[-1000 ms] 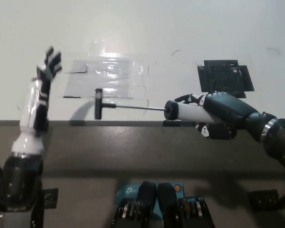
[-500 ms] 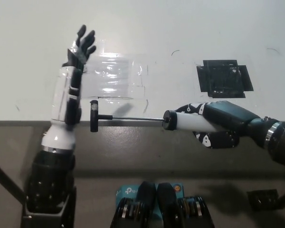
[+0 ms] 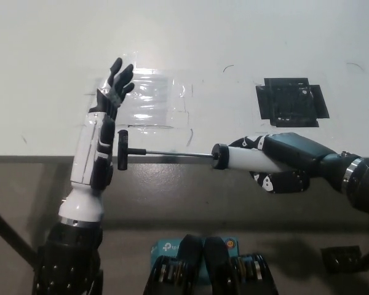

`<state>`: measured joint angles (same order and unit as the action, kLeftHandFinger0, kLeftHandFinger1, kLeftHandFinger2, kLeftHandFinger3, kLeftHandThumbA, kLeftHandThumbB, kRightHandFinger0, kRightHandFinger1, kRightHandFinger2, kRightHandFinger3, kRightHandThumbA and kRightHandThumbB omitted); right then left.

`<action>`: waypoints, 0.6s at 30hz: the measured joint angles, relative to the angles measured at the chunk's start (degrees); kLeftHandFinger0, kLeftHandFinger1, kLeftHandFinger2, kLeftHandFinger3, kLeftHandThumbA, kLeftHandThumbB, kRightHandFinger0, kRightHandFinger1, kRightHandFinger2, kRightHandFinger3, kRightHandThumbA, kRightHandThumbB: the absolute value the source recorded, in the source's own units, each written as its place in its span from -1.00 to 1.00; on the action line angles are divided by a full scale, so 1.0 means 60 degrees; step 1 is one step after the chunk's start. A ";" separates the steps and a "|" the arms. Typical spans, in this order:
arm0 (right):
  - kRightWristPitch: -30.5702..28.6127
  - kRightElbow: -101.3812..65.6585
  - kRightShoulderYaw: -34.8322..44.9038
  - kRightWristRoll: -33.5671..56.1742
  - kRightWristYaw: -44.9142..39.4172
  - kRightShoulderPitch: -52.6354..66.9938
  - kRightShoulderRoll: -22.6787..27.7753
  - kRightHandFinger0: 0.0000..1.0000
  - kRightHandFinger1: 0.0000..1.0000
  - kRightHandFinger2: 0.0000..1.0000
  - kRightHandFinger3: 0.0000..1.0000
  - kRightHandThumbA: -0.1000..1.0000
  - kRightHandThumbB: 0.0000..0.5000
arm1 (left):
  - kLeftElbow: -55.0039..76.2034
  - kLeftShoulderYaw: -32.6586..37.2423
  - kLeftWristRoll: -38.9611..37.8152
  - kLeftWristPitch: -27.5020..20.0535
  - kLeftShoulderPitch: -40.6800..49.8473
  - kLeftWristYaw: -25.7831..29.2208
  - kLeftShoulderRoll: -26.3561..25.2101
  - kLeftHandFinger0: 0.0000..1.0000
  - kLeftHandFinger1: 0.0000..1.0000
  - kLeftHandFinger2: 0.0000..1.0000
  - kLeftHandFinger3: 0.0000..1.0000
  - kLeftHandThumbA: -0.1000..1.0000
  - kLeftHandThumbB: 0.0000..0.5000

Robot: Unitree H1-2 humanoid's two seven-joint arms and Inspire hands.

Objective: The robot uses right hand to pick up a small white air pumper and uses its left hand to compress it, and then puts it on the desk

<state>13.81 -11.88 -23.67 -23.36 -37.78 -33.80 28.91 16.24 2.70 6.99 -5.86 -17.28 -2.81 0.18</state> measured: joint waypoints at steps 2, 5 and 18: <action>0.0076 0.0000 -0.0001 -0.0002 -0.0043 -0.0002 -0.0020 -0.95 -0.02 0.57 0.84 -1.00 -0.57 | -0.0046 0.0061 0.0049 -0.0002 -0.0014 0.0002 0.0000 1.00 1.00 1.00 1.00 1.00 0.21; 0.0148 -0.0005 -0.0001 -0.0001 -0.0135 -0.0014 -0.0029 -0.95 0.00 0.58 0.86 -1.00 -0.52 | -0.0115 0.0075 0.0083 -0.0003 -0.0023 0.0008 -0.0008 1.00 1.00 1.00 1.00 1.00 0.20; 0.0338 -0.0066 -0.0017 -0.0063 -0.0396 -0.0223 -0.0301 -0.90 0.02 0.54 0.76 -1.00 -0.52 | -0.0538 0.0064 0.0319 -0.0124 -0.0229 0.0034 -0.0085 1.00 1.00 1.00 1.00 1.00 0.15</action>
<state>15.84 -12.27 -23.77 -23.74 -40.15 -35.14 27.10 13.01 3.08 8.90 -6.61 -18.65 -2.61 -0.33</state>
